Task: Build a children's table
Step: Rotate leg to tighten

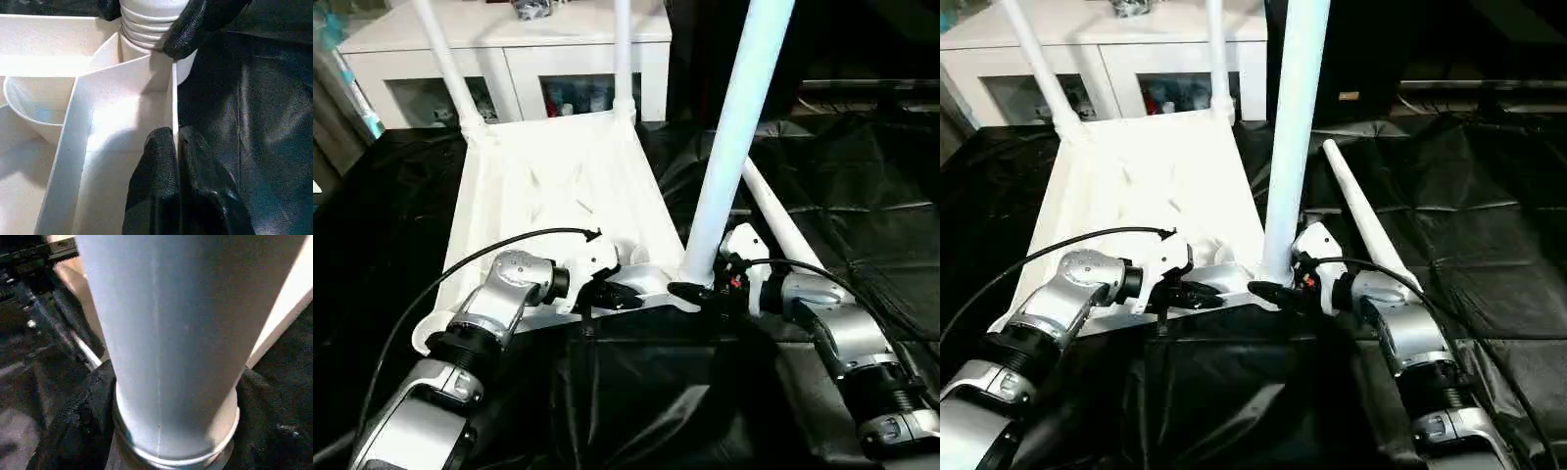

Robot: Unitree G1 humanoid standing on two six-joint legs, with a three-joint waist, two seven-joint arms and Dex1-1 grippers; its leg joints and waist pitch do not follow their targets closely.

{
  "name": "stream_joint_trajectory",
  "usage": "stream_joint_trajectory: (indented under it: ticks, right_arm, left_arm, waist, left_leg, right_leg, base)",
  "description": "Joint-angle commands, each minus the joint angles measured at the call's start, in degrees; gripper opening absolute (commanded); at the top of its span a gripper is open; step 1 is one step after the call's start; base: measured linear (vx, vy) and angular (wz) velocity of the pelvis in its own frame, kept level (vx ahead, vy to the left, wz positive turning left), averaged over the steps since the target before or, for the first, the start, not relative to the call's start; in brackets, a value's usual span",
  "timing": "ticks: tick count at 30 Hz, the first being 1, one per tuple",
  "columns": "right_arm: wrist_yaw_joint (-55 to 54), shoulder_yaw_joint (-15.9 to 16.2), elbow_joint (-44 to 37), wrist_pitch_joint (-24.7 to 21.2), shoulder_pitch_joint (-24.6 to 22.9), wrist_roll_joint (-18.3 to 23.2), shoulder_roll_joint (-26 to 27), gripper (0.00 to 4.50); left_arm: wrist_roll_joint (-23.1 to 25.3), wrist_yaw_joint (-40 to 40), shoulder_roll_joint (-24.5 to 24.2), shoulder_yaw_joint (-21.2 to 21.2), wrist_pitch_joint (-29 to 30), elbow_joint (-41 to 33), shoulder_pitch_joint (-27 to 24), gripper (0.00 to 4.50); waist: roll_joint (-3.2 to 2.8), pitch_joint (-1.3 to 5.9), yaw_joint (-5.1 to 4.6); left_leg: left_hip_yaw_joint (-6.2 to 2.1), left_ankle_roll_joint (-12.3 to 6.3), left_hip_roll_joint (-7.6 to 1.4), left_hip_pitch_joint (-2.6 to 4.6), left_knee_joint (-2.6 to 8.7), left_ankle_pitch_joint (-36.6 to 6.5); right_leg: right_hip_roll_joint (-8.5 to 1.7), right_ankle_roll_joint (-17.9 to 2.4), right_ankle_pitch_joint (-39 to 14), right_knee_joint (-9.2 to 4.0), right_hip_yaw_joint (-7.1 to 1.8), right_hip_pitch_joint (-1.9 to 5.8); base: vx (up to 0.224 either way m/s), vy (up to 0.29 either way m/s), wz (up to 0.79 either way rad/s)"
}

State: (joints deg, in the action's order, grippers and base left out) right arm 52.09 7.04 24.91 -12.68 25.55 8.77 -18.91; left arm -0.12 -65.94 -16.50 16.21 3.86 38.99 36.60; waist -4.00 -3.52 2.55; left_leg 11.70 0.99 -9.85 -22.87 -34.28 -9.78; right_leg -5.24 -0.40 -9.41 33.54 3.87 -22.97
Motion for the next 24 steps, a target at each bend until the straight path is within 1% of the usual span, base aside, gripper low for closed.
stream_joint_trajectory:
  ticks: [1, 2, 3, 5, 6, 7, 8, 9, 10, 11, 13, 15, 16, 17, 18, 19, 21, 23, 24]
  right_arm:
    - [-5.2, -0.7, 0.8, -1.9, 0.1, -0.4, 2.3, 2.75]
    - [-6.5, -1.0, 1.2, -2.3, 0.2, -0.6, 2.9, 2.74]
    - [-10.0, -1.3, 2.4, -3.0, 0.2, -1.4, 4.4, 2.74]
    - [-14.9, -1.8, 4.2, -3.2, 0.4, -2.6, 6.3, 2.74]
    - [-20.8, -3.1, 6.1, -3.6, 0.9, -3.3, 8.6, 2.73]
    - [-23.0, -3.8, 6.8, -4.0, 1.2, -3.3, 9.6, 2.73]
    - [-24.2, -4.2, 7.2, -4.1, 1.4, -3.1, 10.2, 2.73]
    - [-26.5, -5.0, 7.9, -4.5, 1.9, -2.9, 11.4, 2.73]
    - [-28.8, -5.8, 8.7, -4.9, 2.3, -2.6, 12.6, 2.73]
    - [-31.7, -5.8, 9.4, -4.9, 3.2, -2.6, 15.3, 2.73]
    - [-32.2, -5.4, 9.4, -4.7, 3.4, -2.9, 16.0, 2.73]
    - [-29.0, -4.2, 8.6, -2.5, 3.3, -2.7, 17.0, 2.73]
    - [-27.6, -4.1, 8.1, -1.9, 3.2, -2.3, 17.2, 3.29]
    - [-26.7, -4.0, 7.6, -1.8, 3.1, -2.0, 17.1, 3.42]
    - [-23.9, -3.7, 6.1, -1.7, 2.9, -1.3, 16.1, 3.45]
    - [-23.2, -3.5, 5.7, -1.6, 2.8, -1.3, 15.7, 3.52]
    - [-20.7, -2.7, 4.8, -0.9, 2.6, -1.7, 13.8, 3.79]
    - [-16.7, -1.5, 3.6, -0.4, 2.1, -1.8, 11.4, 3.79]
    - [-13.7, -0.8, 2.4, -0.7, 1.7, -1.4, 9.7, 3.79]
  left_arm:
    - [0.6, 5.0, 2.2, -0.9, 1.4, 1.1, 2.0, 0.0]
    - [0.8, 6.3, 2.7, -1.1, 1.6, 1.5, 2.2, 0.0]
    - [1.1, 9.2, 3.9, -1.7, 2.3, 2.3, 2.9, 0.0]
    - [1.5, 12.5, 5.4, -2.0, 3.4, 3.1, 3.6, 0.0]
    - [2.0, 16.6, 7.1, -2.6, 4.8, 3.8, 4.2, 0.0]
    - [2.1, 18.3, 7.9, -2.9, 5.3, 4.2, 4.5, 0.0]
    - [2.2, 19.3, 8.4, -3.0, 5.6, 4.3, 4.6, 0.0]
    - [2.3, 21.3, 9.4, -3.3, 6.2, 4.5, 4.8, 0.0]
    - [2.4, 23.4, 10.3, -3.6, 6.8, 4.7, 5.0, 0.0]
    - [2.1, 25.7, 12.8, -3.7, 7.6, 4.6, 5.0, 0.0]
    - [2.0, 26.1, 13.5, -3.6, 7.7, 4.6, 5.1, 0.0]
    - [2.1, 25.6, 14.5, -3.1, 7.4, 4.0, 4.7, 0.0]
    - [2.1, 25.1, 14.7, -2.9, 7.2, 3.8, 4.6, 0.0]
    - [2.0, 24.7, 14.6, -2.8, 7.1, 3.5, 4.5, 0.0]
    - [2.2, 23.2, 13.6, -2.2, 6.5, 2.9, 4.2, 0.0]
    - [2.3, 22.8, 13.3, -2.1, 6.2, 2.8, 4.1, 0.0]
    - [2.1, 20.7, 12.0, -1.9, 5.5, 2.5, 3.9, 0.0]
    - [1.8, 18.2, 10.6, -1.7, 4.9, 1.8, 3.4, 0.0]
    - [1.7, 16.0, 9.5, -1.4, 4.1, 1.3, 3.1, 0.0]
  waist:
    - [1.16, 4.26, -0.29]
    - [1.12, 4.18, -0.34]
    - [1.08, 4.14, -0.45]
    - [1.15, 4.07, -0.62]
    - [1.24, 3.89, -1.09]
    - [1.16, 3.9, -1.18]
    - [1.23, 3.84, -1.3]
    - [1.15, 3.72, -1.5]
    - [1.22, 3.78, -1.46]
    - [1.18, 3.76, -1.5]
    - [1.2, 3.73, -1.58]
    - [1.18, 3.8, -1.51]
    - [1.13, 3.85, -1.49]
    - [1.13, 3.88, -1.5]
    - [1.18, 3.93, -1.43]
    - [1.23, 3.92, -1.41]
    - [1.27, 4.08, -1.32]
    - [1.36, 4.11, -1.22]
    - [1.4, 4.2, -0.99]
  left_leg:
    - [-1.66, -2.82, -3.4, 1.88, 4.17, -14.1]
    - [-1.67, -2.59, -3.41, 1.96, 4.2, -14.5]
    - [-1.67, -2.12, -3.27, 2.11, 4.16, -15.5]
    - [-1.81, -1.56, -3.21, 2.03, 4.24, -16.0]
    - [-1.99, -0.86, -3.18, 1.89, 4.43, -17.1]
    - [-2.04, -0.44, -3.05, 2.22, 4.38, -18.7]
    - [-2.04, -0.31, -3.02, 2.27, 4.4, -19.4]
    - [-2.13, 0.03, -2.92, 2.31, 4.41, -20.4]
    - [-2.22, 0.11, -2.91, 2.41, 4.39, -20.7]
    - [-2.24, 0.24, -2.96, 2.52, 4.42, -21.1]
    - [-2.33, 0.31, -2.89, 2.55, 4.51, -21.9]
    - [-2.29, -0.06, -2.92, 2.68, 4.63, -22.5]
    - [-2.34, -0.11, -2.96, 2.64, 4.65, -22.4]
    - [-2.35, -0.2, -2.99, 2.52, 4.72, -22.1]
    - [-2.24, -0.54, -3.01, 2.51, 4.77, -21.9]
    - [-2.25, -0.72, -3.0, 2.42, 4.77, -21.9]
    - [-2.2, -1.42, -3.02, 2.11, 4.74, -20.2]
    - [-2.06, -1.89, -3.02, 2.02, 4.61, -18.9]
    - [-2.0, -2.51, -3.05, 1.93, 4.54, -17.5]
  right_leg:
    - [-3.51, -13.3, -16.6, -3.85, -2.36, 2.13]
    - [-3.54, -13.1, -17.4, -3.96, -2.4, 2.02]
    - [-3.62, -12.6, -19.3, -4.31, -2.4, 1.88]
    - [-3.67, -12.1, -20.9, -4.42, -2.33, 1.94]
    - [-3.64, -11.1, -23.1, -4.65, -2.24, 1.94]
    - [-3.66, -10.4, -25.2, -4.98, -2.16, 1.73]
    - [-3.66, -10.1, -26.3, -5.13, -2.13, 1.72]
    - [-3.68, -9.5, -28.1, -5.38, -2.06, 1.62]
    - [-3.71, -9.1, -28.9, -5.52, -1.98, 1.63]
    - [-3.72, -8.7, -29.4, -5.67, -2.03, 1.46]
    - [-3.63, -7.9, -30.2, -5.91, -1.88, 1.44]
    - [-3.6, -7.4, -29.4, -6.11, -1.85, 1.4]
    - [-3.64, -7.4, -29.0, -6.05, -1.87, 1.45]
    - [-3.61, -7.5, -28.3, -5.97, -1.91, 1.54]
    - [-3.57, -8.1, -26.4, -5.82, -2.04, 1.54]
    - [-3.6, -8.3, -26.0, -5.74, -2.07, 1.62]
    - [-3.7, -9.0, -24.2, -5.44, -2.16, 1.96]
    - [-3.71, -9.7, -22.6, -5.28, -2.2, 2.06]
    - [-3.69, -10.0, -21.2, -5.14, -2.25, 2.26]
  base:
    - [0.0, 0.0, 0.0]
    - [0.0, 0.0, 0.0]
    - [0.0, 0.0, 0.0]
    - [0.0, 0.0, 0.0]
    - [0.0, 0.0, 0.0]
    - [0.0, 0.0, 0.0]
    - [0.0, 0.0, 0.0]
    - [0.0, 0.0, 0.0]
    - [0.0, 0.0, 0.0]
    - [0.0, 0.0, 0.0]
    - [0.0, 0.0, 0.0]
    - [0.0, 0.0, 0.0]
    - [0.0, 0.0, 0.0]
    - [0.0, 0.0, 0.0]
    - [0.0, 0.0, 0.0]
    - [0.0, 0.0, 0.0]
    - [0.0, 0.0, 0.0]
    - [0.0, 0.0, 0.0]
    - [0.0, 0.0, 0.0]
